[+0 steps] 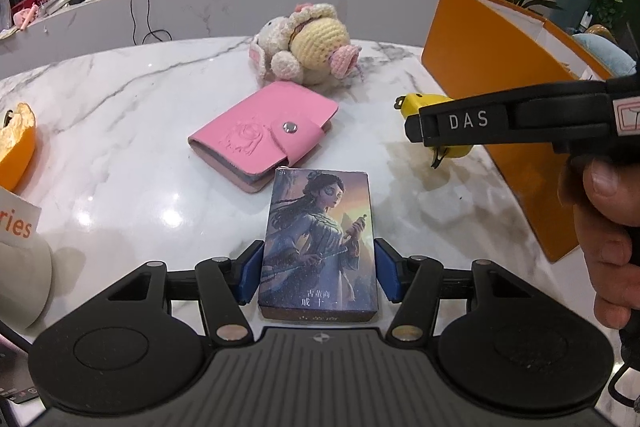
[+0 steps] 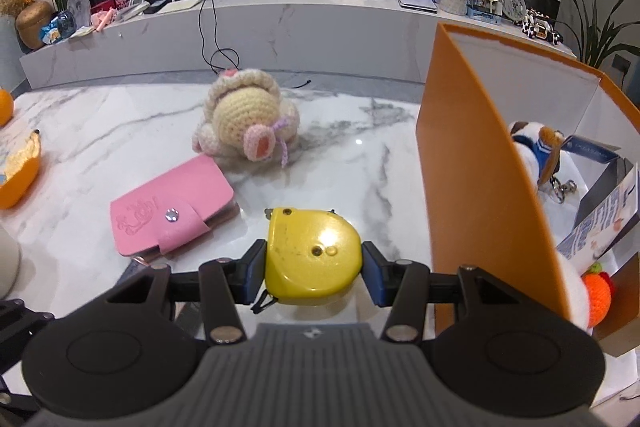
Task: Organize objects
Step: 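Grasp the card box with the left gripper while the right gripper grasps the tape measure, then lift the card box and tape measure and carry both over the orange box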
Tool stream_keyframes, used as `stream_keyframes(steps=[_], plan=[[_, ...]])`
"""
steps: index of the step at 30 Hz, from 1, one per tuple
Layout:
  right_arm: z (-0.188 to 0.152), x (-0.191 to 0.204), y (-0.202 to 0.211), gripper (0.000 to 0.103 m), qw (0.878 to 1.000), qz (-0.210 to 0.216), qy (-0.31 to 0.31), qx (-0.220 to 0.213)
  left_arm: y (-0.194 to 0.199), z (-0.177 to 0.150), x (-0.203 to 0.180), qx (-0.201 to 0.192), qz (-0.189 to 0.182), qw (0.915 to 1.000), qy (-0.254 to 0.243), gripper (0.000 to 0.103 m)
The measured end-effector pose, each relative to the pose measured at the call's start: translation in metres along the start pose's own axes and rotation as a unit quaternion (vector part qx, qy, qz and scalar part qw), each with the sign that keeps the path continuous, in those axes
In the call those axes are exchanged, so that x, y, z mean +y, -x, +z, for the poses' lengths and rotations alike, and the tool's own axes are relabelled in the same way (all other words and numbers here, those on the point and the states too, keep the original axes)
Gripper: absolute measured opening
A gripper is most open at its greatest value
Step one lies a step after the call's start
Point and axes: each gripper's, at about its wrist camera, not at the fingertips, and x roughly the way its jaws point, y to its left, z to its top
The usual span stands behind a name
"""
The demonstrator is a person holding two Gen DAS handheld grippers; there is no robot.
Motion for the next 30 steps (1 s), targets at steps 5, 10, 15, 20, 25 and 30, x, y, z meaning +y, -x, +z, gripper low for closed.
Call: stream_keyframes(steps=[5, 10, 15, 20, 25, 30], plan=[[0.004, -0.003, 0.010, 0.052, 1.000, 0.010, -0.003, -0.002, 0.009, 0.006, -0.003, -0.013, -0.004, 0.9999, 0.004, 0.067], [0.008, -0.005, 0.021, 0.052, 1.000, 0.016, -0.001, -0.009, 0.019, 0.014, -0.007, -0.029, -0.011, 0.9995, 0.006, 0.067], [0.013, -0.010, 0.039, 0.052, 0.999, 0.016, 0.002, -0.028, 0.025, 0.022, -0.013, -0.040, -0.020, 0.9990, 0.008, 0.067], [0.019, -0.022, 0.058, 0.052, 0.999, 0.018, -0.010, -0.045, 0.030, 0.033, -0.025, -0.057, -0.032, 0.9978, 0.007, 0.067], [0.026, -0.038, 0.079, 0.052, 0.997, 0.017, -0.027, -0.063, 0.036, 0.044, -0.036, -0.076, -0.046, 0.9960, 0.009, 0.067], [0.031, -0.059, 0.095, 0.052, 0.996, 0.013, -0.048, -0.074, 0.042, 0.056, -0.048, -0.095, -0.062, 0.9935, 0.006, 0.067]])
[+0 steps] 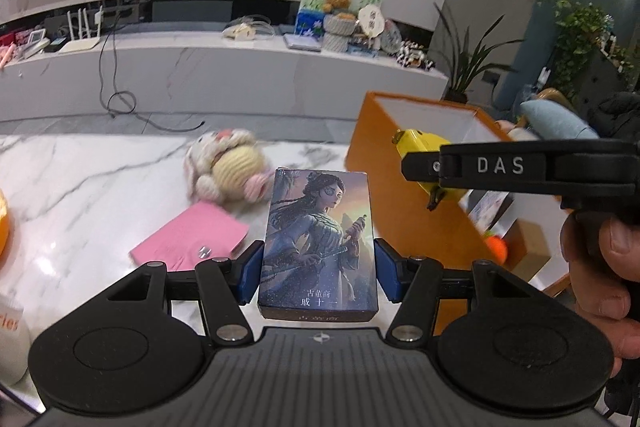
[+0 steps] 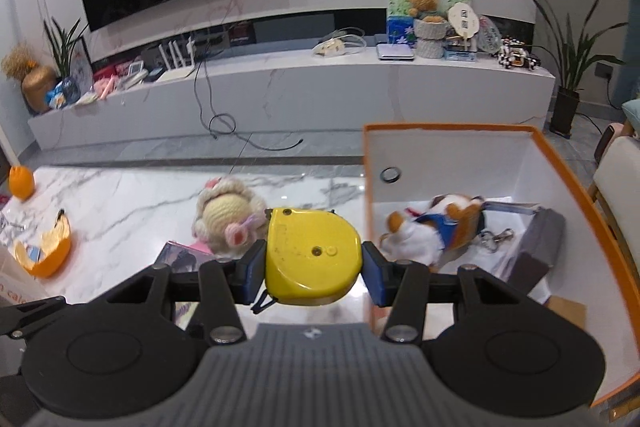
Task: Organize objects
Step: 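Lift the card box and tape measure and carry both over the orange box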
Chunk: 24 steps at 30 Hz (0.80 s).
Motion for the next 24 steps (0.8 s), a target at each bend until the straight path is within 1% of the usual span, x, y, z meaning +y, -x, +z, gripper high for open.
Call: stream_keyframes(steps=[5, 12, 20, 24], plan=[[0.007, -0.022, 0.011, 0.052, 1.000, -0.013, -0.021, -0.009, -0.002, 0.011, -0.015, -0.013, -0.022, 0.9997, -0.005, 0.067], [0.016, -0.048, 0.021, 0.052, 0.998, -0.036, -0.044, -0.024, -0.009, 0.017, -0.037, -0.017, -0.048, 0.9986, -0.016, 0.067], [0.020, -0.073, 0.023, 0.052, 0.996, -0.055, -0.059, -0.026, -0.017, 0.023, -0.062, -0.013, -0.058, 0.9975, -0.037, 0.067], [0.022, -0.092, 0.022, 0.052, 0.994, -0.075, -0.074, -0.025, -0.023, 0.035, -0.076, -0.015, -0.062, 0.9967, -0.050, 0.067]])
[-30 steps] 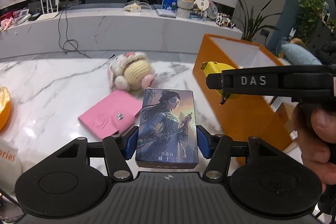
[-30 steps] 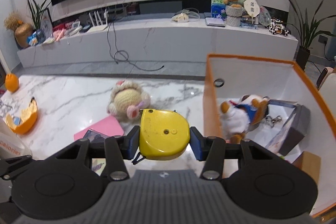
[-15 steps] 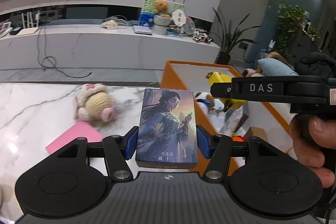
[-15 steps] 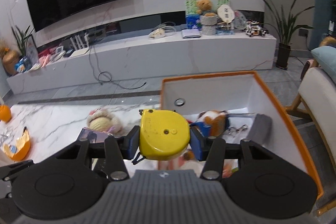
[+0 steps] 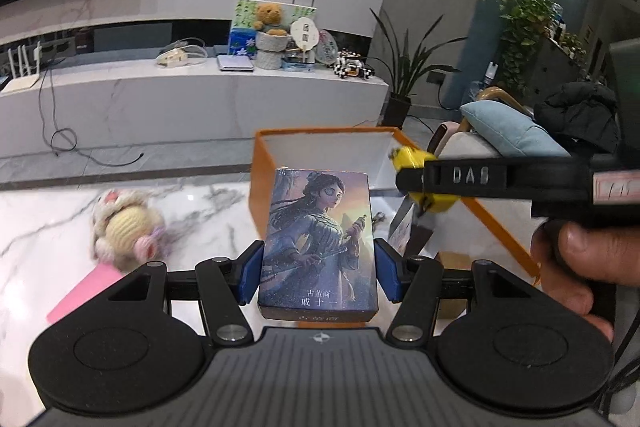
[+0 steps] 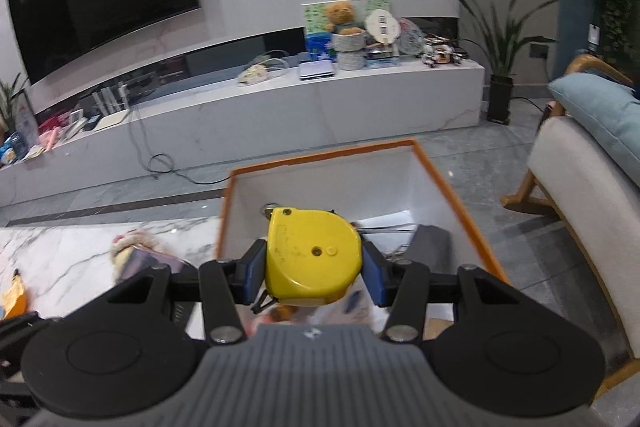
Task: Organize objects
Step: 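Lift the card box and tape measure and carry both over the orange box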
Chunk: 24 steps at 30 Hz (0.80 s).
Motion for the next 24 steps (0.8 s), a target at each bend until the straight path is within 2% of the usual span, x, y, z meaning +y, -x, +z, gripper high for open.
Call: stream_keyframes(steps=[4, 11, 17, 24], plan=[[0.003, -0.020, -0.009, 0.052, 1.000, -0.024, -0.014, 0.010, -0.019, 0.021, -0.010, 0.010, -0.011, 0.9999, -0.006, 0.067], [0.008, -0.043, -0.019, 0.052, 0.998, -0.046, -0.023, 0.036, -0.060, 0.065, -0.030, 0.018, 0.013, 0.9978, -0.062, 0.067], [0.000, -0.045, -0.026, 0.052, 0.998, -0.041, -0.005, 0.053, -0.091, 0.071, -0.042, 0.040, 0.035, 0.9941, -0.095, 0.067], [-0.006, -0.043, -0.041, 0.052, 0.995, -0.049, 0.016, 0.085, -0.115, 0.065, -0.040, 0.084, 0.044, 0.9908, -0.096, 0.067]])
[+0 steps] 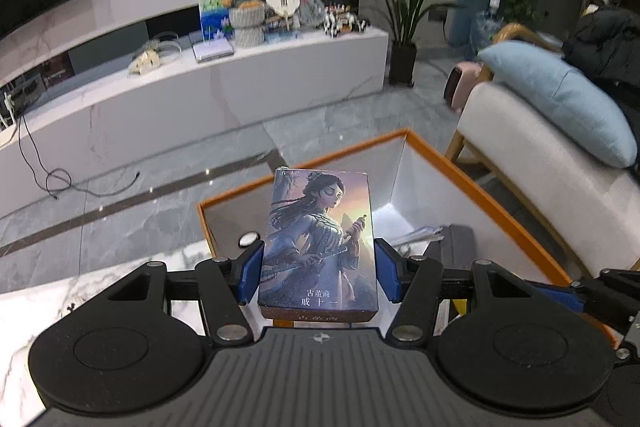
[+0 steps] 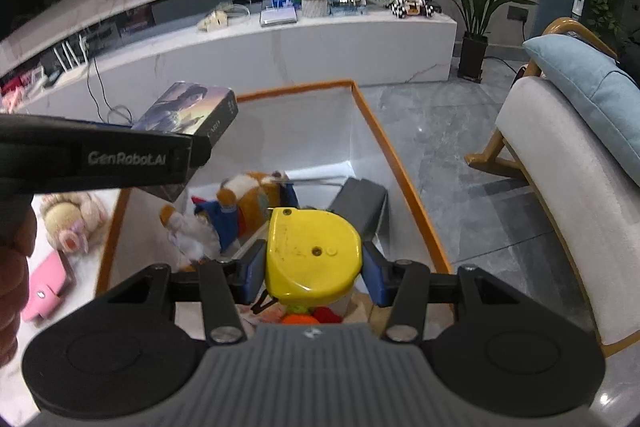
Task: Organize objects
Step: 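Lift the card box and tape measure and carry both over the orange box, then open both grippers to drop the card box and tape measure into the box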
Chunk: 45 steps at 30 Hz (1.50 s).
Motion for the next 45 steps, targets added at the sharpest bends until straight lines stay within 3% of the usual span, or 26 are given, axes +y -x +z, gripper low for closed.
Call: stream_keyframes(steps=[18, 27, 29, 30, 45], plan=[[-0.005, -0.002, -0.024, 0.052, 0.998, -0.025, 0.017, 0.048, -0.032, 0.000, 0.009, 0.053, 0.024, 0.9983, -0.006, 0.067], [-0.006, 0.003, -0.025, 0.053, 0.998, -0.030, 0.022, 0.050, -0.030, 0.001, 0.009, 0.044, 0.035, 0.9984, -0.007, 0.067], [-0.005, 0.004, -0.023, 0.065, 0.998, -0.037, 0.025, 0.043, -0.028, 0.002, 0.009, 0.039, 0.035, 0.9986, -0.009, 0.068], [-0.004, 0.004, -0.022, 0.066, 0.998, -0.040, 0.026, 0.039, -0.027, 0.002, 0.009, 0.039, 0.035, 0.9986, -0.010, 0.068], [-0.001, 0.005, -0.021, 0.066, 0.999, -0.039, 0.020, 0.032, -0.025, 0.000, 0.007, 0.039, 0.030, 0.9987, -0.009, 0.068]])
